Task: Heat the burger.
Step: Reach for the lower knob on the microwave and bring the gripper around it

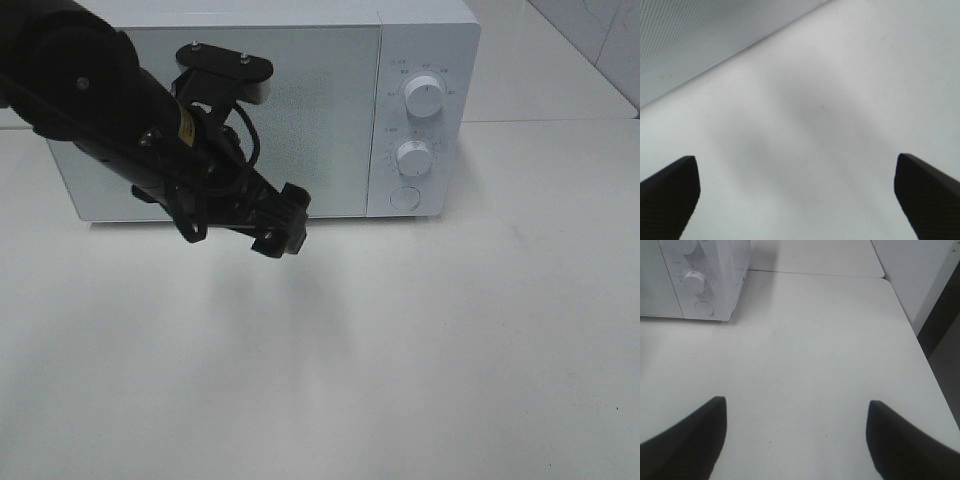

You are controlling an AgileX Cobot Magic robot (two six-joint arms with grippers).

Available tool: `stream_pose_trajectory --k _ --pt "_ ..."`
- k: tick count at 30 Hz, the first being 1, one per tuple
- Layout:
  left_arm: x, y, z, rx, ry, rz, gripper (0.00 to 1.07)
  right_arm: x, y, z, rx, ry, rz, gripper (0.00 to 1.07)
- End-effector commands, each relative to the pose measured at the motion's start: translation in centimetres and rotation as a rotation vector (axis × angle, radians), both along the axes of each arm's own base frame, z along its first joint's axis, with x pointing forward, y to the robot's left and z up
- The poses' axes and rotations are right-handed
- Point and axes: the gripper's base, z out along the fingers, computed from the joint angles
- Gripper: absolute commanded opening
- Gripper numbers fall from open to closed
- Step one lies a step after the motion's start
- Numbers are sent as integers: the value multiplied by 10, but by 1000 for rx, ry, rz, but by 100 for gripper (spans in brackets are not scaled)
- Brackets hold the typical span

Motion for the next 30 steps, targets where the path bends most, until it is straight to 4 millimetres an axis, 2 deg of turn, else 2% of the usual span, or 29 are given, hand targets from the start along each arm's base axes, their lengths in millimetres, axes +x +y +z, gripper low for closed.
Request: stream_pose_trajectory --k 1,3,8,11,12,16,18,19,21,22,23,24,25,27,28,29,30 --pt "-10 6 7 35 80 28 100 -3 0 0 1 -35 3 73" --pt "-21 14 11 89 173 50 100 -3 0 0 2 -34 2 73" --pt "-30 23 15 162 247 54 100 -3 0 0 2 -34 2 73" --pt "-30 35 17 196 308 91 100 -3 0 0 2 -34 2 73" --pt "-28 46 21 202 327 114 100 -3 0 0 2 -34 2 73" --pt "-22 61 29 189 321 145 100 -3 0 0 2 -34 2 73" --pt "-16 81 40 174 308 186 100 -3 0 0 2 -34 2 73" --pt "-16 81 40 174 308 186 100 -3 0 0 2 -34 2 73" --pt "-13 105 51 169 311 240 100 -3 0 0 2 -34 2 73" --pt "-13 105 51 169 311 240 100 -3 0 0 2 -34 2 73" --pt "-10 123 57 160 310 275 100 -3 0 0 2 -34 2 73" --pt "-10 123 57 160 310 275 100 -3 0 0 2 -34 2 73" --pt "-11 139 62 124 311 310 100 -3 0 0 2 -34 2 73" --pt "-13 146 64 102 312 324 100 -3 0 0 2 -34 2 73" --pt "-17 159 66 67 317 345 99 -3 0 0 2 -34 2 73" --pt "-17 159 66 67 317 345 99 -3 0 0 2 -34 2 73" --pt "-23 172 64 41 326 371 99 -3 0 0 2 -34 2 73"
